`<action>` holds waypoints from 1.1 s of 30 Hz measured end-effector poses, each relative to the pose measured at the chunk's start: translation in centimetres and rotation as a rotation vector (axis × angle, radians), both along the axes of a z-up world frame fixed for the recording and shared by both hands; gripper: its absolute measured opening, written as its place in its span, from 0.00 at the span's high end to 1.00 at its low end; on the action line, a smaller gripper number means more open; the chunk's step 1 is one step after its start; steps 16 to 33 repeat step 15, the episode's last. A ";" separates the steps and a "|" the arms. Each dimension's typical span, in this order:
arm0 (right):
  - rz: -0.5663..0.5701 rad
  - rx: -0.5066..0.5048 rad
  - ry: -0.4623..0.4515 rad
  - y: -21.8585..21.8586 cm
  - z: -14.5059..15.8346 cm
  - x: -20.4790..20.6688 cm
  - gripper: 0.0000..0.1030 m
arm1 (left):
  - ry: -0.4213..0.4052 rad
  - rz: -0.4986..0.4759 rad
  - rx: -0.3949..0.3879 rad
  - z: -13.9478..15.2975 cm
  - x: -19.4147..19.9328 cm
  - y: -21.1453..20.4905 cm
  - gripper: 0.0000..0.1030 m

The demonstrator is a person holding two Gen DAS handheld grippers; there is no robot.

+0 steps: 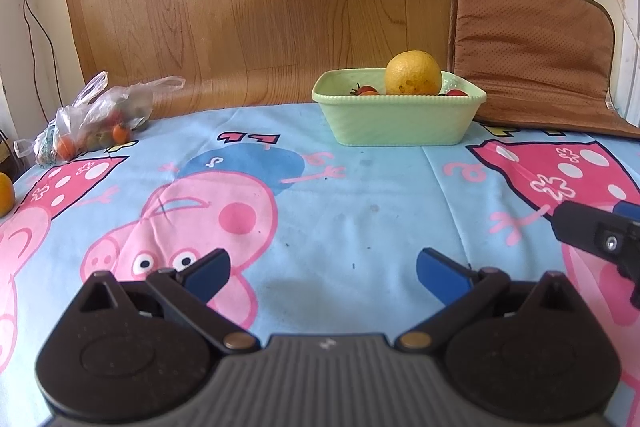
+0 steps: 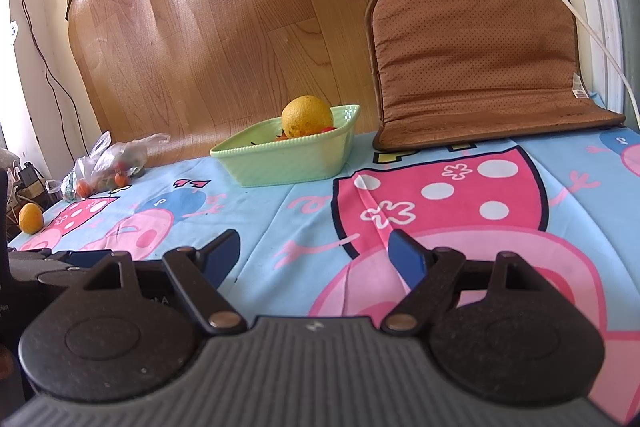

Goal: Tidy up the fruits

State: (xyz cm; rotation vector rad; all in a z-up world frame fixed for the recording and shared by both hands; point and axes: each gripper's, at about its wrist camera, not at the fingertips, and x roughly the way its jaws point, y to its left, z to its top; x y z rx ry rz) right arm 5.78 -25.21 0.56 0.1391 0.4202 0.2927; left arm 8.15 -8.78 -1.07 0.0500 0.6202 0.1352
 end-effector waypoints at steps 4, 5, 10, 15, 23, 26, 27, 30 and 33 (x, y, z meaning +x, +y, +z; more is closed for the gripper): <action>0.000 0.000 0.000 0.0 0.0 0.0 0.19 | 0.000 -0.001 0.000 0.0 0.1 0.0 0.00; 0.000 0.000 0.000 0.0 0.0 0.0 0.19 | 0.001 -0.001 -0.001 0.0 0.1 0.0 0.00; 0.000 0.000 0.001 0.0 0.0 0.0 0.19 | -0.007 -0.022 -0.021 0.1 0.1 0.1 0.01; 0.000 -0.001 0.001 0.0 0.0 0.0 0.19 | -0.010 -0.046 -0.034 0.1 0.0 0.0 0.00; 0.000 -0.001 0.001 0.0 0.0 0.0 0.19 | -0.010 -0.046 -0.034 0.1 0.0 0.0 0.00; 0.000 -0.001 0.001 0.0 0.0 0.0 0.19 | -0.010 -0.046 -0.034 0.1 0.0 0.0 0.00; 0.000 -0.001 0.001 0.0 0.0 0.0 0.19 | -0.010 -0.046 -0.034 0.1 0.0 0.0 0.00; 0.000 -0.001 0.001 0.0 0.0 0.0 0.19 | -0.010 -0.046 -0.034 0.1 0.0 0.0 0.00; 0.000 -0.001 0.001 0.0 0.0 0.0 0.19 | -0.010 -0.046 -0.034 0.1 0.0 0.0 0.00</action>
